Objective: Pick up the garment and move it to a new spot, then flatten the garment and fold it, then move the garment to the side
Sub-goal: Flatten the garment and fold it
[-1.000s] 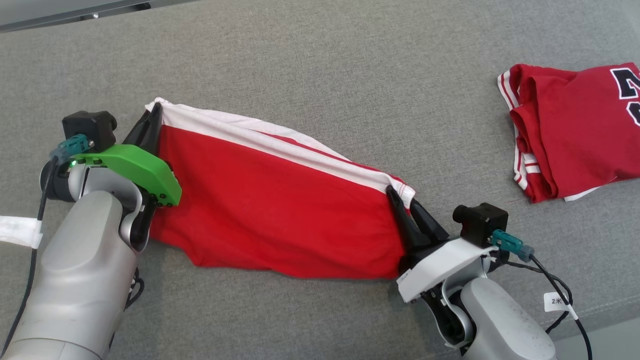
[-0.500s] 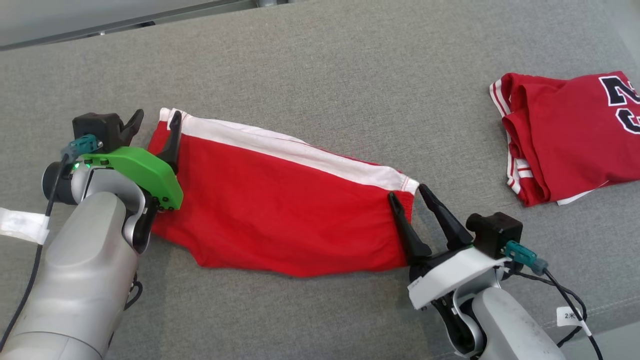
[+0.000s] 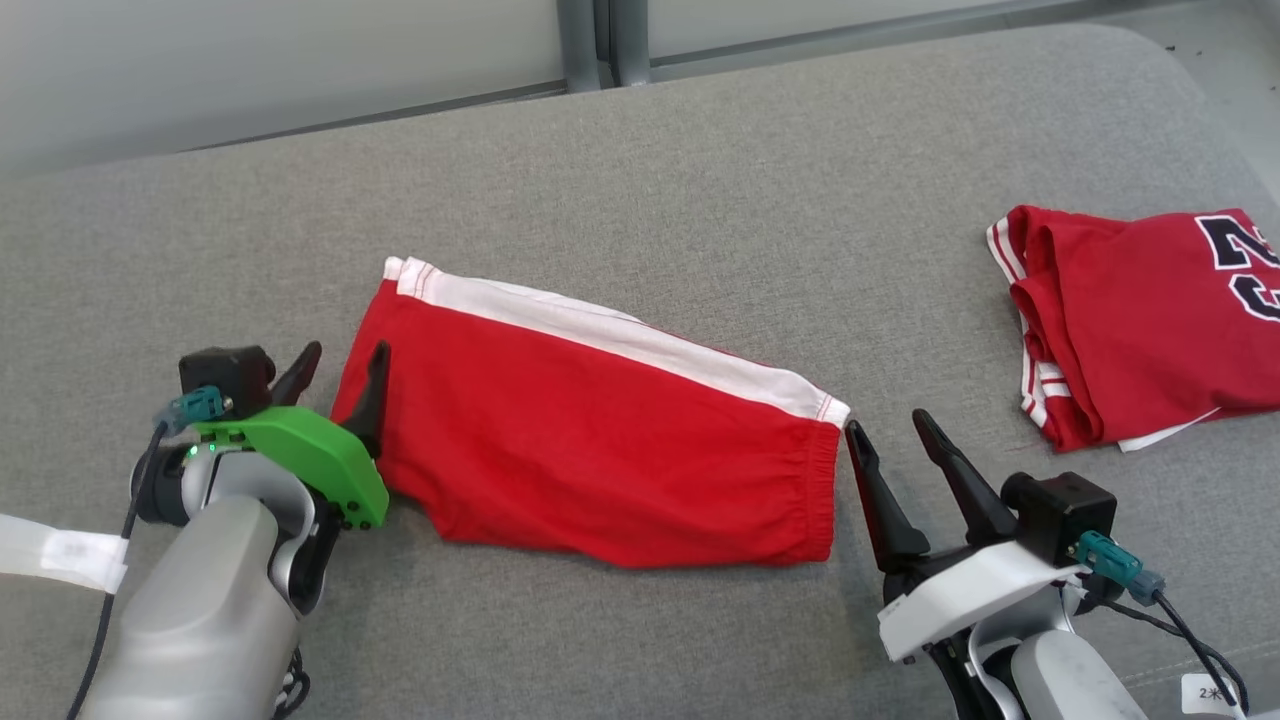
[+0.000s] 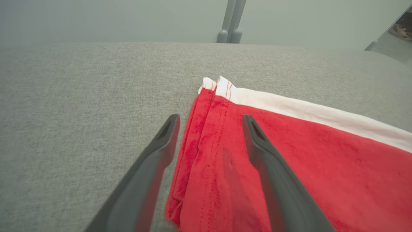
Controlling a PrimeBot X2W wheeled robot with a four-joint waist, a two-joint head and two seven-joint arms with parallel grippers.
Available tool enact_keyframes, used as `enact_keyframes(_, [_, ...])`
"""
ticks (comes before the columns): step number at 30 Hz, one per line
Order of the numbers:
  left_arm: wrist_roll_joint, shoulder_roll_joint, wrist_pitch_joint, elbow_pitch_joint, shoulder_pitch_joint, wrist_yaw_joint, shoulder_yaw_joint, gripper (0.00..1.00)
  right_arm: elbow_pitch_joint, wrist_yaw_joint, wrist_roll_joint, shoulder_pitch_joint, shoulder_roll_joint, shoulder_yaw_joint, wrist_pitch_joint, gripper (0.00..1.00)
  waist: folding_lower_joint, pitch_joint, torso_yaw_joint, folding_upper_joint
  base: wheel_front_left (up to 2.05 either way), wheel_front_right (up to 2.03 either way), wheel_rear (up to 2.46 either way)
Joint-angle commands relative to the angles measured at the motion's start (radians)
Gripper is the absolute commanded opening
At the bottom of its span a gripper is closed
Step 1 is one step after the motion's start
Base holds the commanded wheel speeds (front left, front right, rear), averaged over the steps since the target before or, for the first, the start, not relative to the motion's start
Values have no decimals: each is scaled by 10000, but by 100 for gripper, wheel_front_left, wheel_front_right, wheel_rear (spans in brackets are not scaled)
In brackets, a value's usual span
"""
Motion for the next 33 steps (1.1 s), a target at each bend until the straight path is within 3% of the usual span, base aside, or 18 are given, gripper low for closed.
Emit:
enact_keyframes(1, [-210, 68, 154, -33, 361, -19, -71, 100, -311, -3, -148, 327, -26, -157, 183, 100, 0, -549, 222, 31, 0, 0, 0])
enact_keyframes(15, [-1011, 150, 1231, 299, 1136, 54, -74, 100, -1919, -3, -489, 1030, -23, -622, 995, 100, 0, -873, -191, 31, 0, 0, 0])
enact_keyframes(31, [-1221, 309, 1547, 1362, 654, 190, -6, 100, -2220, -3, -395, 951, -23, -548, 1105, 100, 0, -571, -970, 31, 0, 0, 0])
enact_keyframes(32, [-1239, 262, 1593, 1398, 642, 168, -33, 84, -2219, -3, -392, 950, -24, -566, 1087, 100, 0, -569, -1000, 31, 0, 0, 0])
enact_keyframes(33, [-1250, 224, 1616, 1419, 641, 145, -72, 48, -2218, -3, -391, 947, -23, -575, 1071, 100, 0, -571, -1023, 31, 0, 0, 0])
